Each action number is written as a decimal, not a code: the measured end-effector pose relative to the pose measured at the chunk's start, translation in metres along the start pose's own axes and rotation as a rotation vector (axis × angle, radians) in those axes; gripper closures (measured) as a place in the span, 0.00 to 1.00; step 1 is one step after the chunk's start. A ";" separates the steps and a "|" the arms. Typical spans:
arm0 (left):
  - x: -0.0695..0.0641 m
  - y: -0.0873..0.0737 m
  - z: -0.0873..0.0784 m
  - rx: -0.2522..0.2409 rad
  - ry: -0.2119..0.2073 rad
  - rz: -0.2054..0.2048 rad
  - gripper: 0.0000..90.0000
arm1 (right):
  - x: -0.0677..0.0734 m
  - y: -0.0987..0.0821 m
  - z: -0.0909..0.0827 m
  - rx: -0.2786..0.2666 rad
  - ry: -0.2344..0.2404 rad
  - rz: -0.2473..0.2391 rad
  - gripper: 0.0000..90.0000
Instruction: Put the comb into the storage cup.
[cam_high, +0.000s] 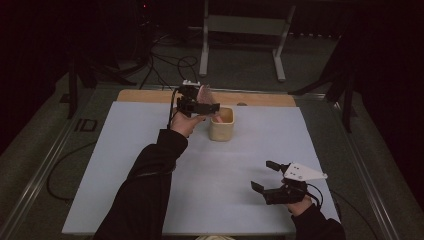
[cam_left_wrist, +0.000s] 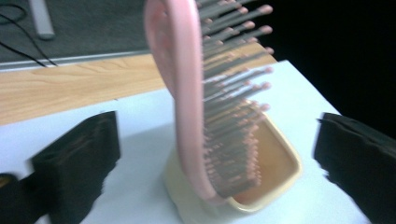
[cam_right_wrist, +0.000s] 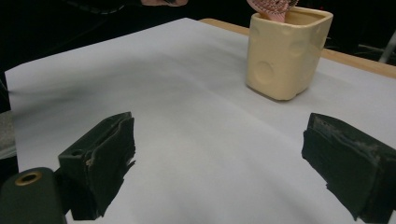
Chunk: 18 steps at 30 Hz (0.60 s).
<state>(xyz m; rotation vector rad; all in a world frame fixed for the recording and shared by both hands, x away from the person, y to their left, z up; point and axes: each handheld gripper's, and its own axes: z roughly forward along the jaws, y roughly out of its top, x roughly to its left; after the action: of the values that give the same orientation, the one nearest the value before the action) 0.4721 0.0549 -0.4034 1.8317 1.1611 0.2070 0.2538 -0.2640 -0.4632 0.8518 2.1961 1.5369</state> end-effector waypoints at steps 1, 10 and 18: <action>-0.001 0.000 -0.001 0.001 -0.014 0.013 0.00 | 0.000 0.000 0.000 -0.002 0.001 0.000 0.10; -0.002 0.001 -0.013 -0.010 -0.050 0.067 0.00 | 0.000 0.001 -0.001 -0.007 -0.009 0.002 0.10; -0.001 0.002 -0.025 -0.013 -0.080 0.099 0.00 | -0.002 0.001 0.000 -0.011 -0.005 0.004 0.10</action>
<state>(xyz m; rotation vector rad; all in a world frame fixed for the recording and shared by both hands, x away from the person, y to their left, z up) 0.4589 0.0696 -0.3872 1.8712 1.0127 0.1959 0.2555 -0.2646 -0.4619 0.8568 2.1822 1.5456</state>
